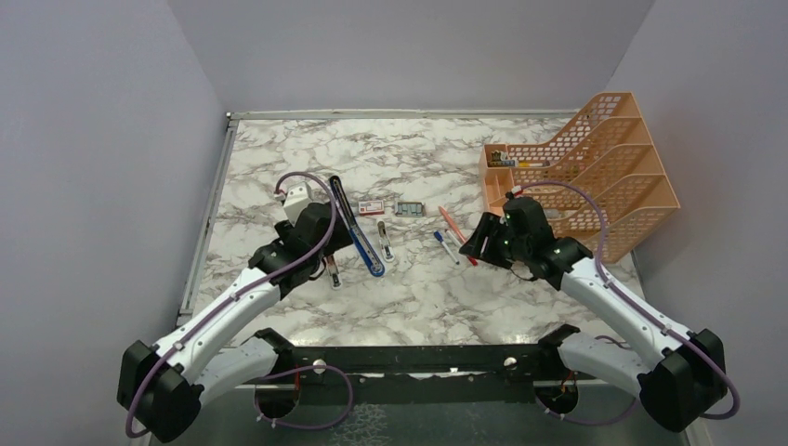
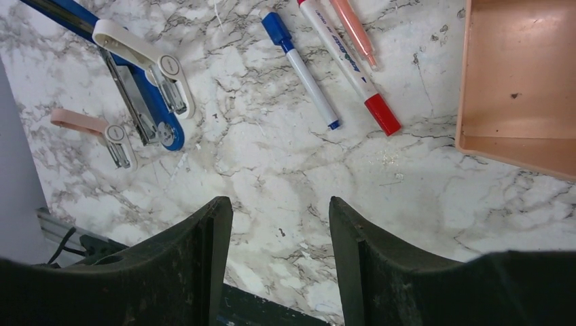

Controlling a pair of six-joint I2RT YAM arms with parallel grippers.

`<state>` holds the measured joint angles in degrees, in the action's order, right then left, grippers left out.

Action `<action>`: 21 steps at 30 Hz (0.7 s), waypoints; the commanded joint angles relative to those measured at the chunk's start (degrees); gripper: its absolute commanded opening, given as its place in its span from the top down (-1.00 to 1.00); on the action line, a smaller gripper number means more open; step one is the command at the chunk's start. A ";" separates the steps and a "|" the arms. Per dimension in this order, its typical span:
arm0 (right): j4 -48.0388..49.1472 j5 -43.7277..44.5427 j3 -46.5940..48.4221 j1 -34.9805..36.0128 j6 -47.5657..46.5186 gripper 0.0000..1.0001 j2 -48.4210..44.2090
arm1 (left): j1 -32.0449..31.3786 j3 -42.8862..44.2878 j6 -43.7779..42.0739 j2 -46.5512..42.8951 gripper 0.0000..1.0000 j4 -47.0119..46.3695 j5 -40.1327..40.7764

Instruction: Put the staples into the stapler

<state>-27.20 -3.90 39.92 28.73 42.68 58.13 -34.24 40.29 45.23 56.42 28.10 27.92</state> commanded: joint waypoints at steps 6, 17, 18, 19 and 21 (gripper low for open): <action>-4.60 1.05 6.87 -0.43 -6.02 -0.19 1.25 | -0.02 9.96 -17.00 -5.29 -0.81 1.25 -2.67; 1.66 -1.96 21.51 -0.35 -12.13 -0.17 24.03 | 0.01 16.89 -26.25 -0.62 -0.82 0.31 -2.99; 2.22 -2.22 22.82 -0.23 -12.59 -0.15 26.09 | 0.00 17.04 -26.25 -0.12 -0.82 0.24 -3.29; 2.60 -2.39 24.23 -0.17 -13.06 -0.14 28.00 | 0.04 17.09 -26.14 0.26 -0.82 0.16 -3.46; 3.59 -1.83 26.80 0.31 -14.17 -0.13 31.57 | 0.03 17.37 -25.79 0.81 -0.82 0.09 -3.53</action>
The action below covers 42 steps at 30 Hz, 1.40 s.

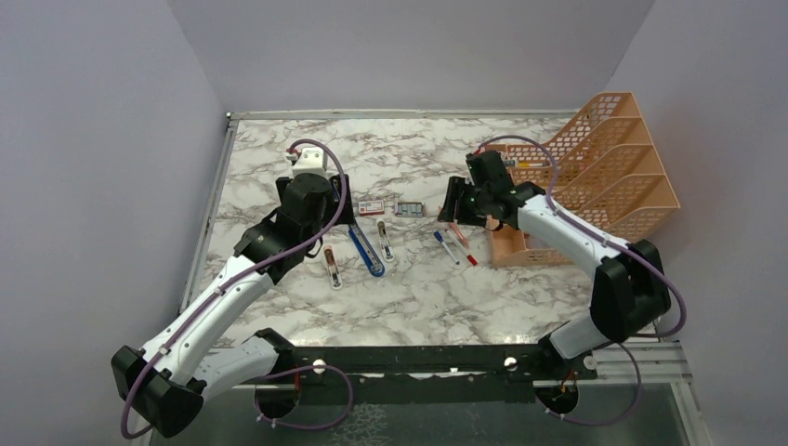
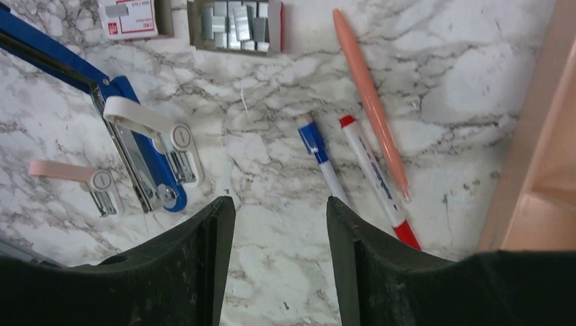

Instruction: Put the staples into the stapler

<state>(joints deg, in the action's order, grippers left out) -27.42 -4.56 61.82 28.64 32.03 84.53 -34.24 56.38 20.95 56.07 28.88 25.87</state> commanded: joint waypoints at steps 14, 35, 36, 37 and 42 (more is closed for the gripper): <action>2.00 13.10 25.35 7.68 -10.07 0.49 27.26 | 0.01 -0.09 -0.41 1.85 -0.68 -7.28 3.59; -4.95 16.99 37.95 9.15 -11.81 0.37 40.34 | 0.38 -2.76 -1.18 4.51 -0.66 -9.94 4.68; -5.34 17.24 38.11 9.15 -11.61 0.41 40.56 | 0.44 -2.83 -1.18 4.46 -0.66 -9.96 4.49; -5.38 17.29 38.06 9.15 -11.48 0.43 40.74 | 0.41 -2.85 -1.13 4.46 -0.65 -9.93 4.34; -5.74 18.20 38.11 9.15 -11.55 0.44 41.36 | 0.43 -3.03 -0.92 4.43 -0.65 -10.06 4.19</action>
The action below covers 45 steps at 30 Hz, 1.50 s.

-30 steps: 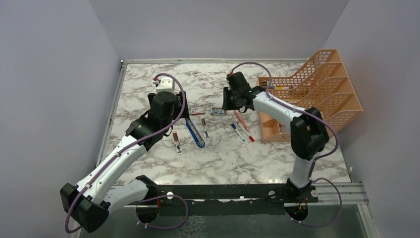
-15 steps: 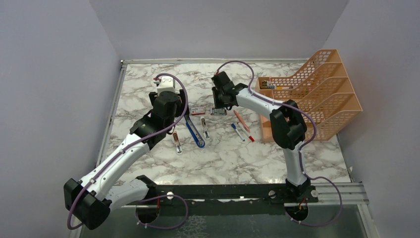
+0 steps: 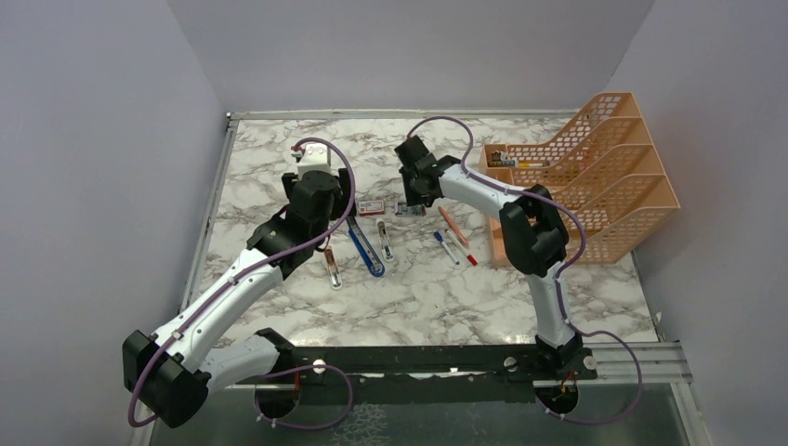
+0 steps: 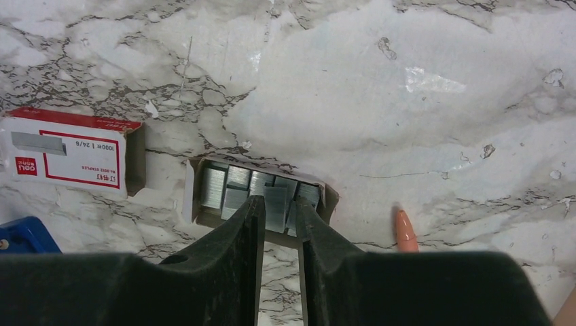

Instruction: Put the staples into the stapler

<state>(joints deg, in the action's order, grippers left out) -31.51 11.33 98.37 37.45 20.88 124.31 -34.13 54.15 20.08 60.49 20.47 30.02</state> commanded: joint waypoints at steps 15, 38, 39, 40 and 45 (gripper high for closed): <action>-1.71 -0.59 2.20 0.34 -1.20 0.33 3.26 | 0.49 -1.42 0.23 -0.02 -0.63 -1.57 -0.22; -2.54 -1.89 2.06 0.63 -0.80 0.73 -0.86 | 0.56 -1.68 0.67 0.48 -0.62 -1.63 0.13; -2.61 -2.26 1.76 0.61 -0.76 0.73 -1.76 | 0.60 -1.68 0.67 0.43 -0.62 -1.59 0.13; -2.61 -2.68 1.15 0.61 -0.83 0.73 -2.58 | 0.56 -1.80 0.71 0.26 -0.62 -1.62 0.13; -2.69 -5.70 -3.24 0.67 -0.94 0.70 -6.92 | 0.56 -2.03 0.93 -0.26 -0.62 -1.57 -0.18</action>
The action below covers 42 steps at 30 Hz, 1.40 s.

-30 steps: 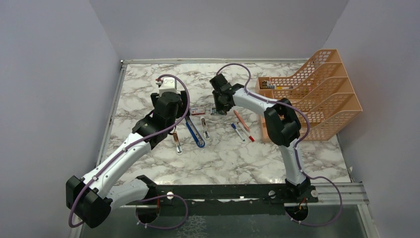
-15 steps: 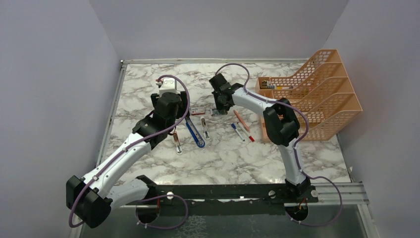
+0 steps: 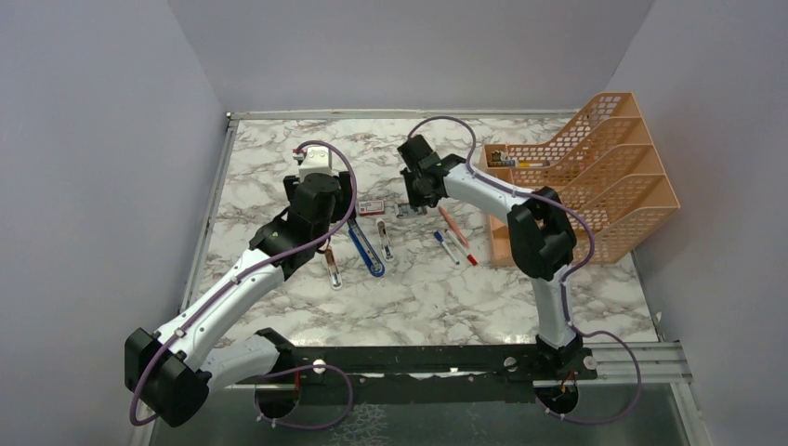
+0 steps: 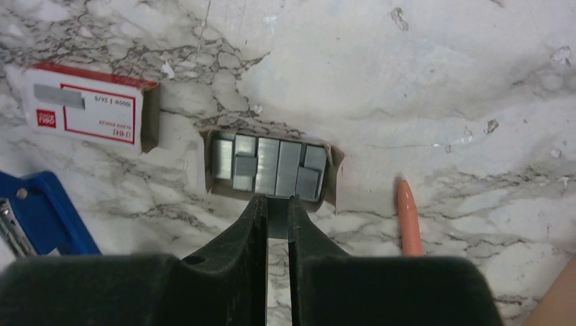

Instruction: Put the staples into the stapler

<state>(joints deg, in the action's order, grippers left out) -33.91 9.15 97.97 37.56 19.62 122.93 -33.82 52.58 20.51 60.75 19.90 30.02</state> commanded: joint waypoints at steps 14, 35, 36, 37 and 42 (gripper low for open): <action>1.48 -6.96 -24.88 7.67 5.49 0.66 -17.11 | 0.27 -0.98 1.19 -1.60 -0.62 -1.03 -1.66; -5.07 1.75 -24.73 13.27 12.66 0.30 -14.20 | 0.31 -1.95 1.90 -4.00 -0.61 -1.05 -2.32; -5.06 1.69 -24.64 13.35 13.02 0.30 -14.03 | 0.28 -1.95 1.92 -4.10 -0.61 -1.01 -2.40; -5.01 1.59 -24.59 13.46 13.26 0.30 -13.84 | 0.33 -2.00 1.98 -4.13 -0.61 -1.02 -2.50; -4.55 2.51 -24.28 13.50 14.98 0.30 -13.48 | 0.28 -2.28 2.16 -4.51 -0.61 -1.09 -2.68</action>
<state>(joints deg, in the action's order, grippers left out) -37.39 8.97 72.20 50.65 32.08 108.18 -33.82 51.05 21.96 57.63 19.77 28.69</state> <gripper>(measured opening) 0.351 0.810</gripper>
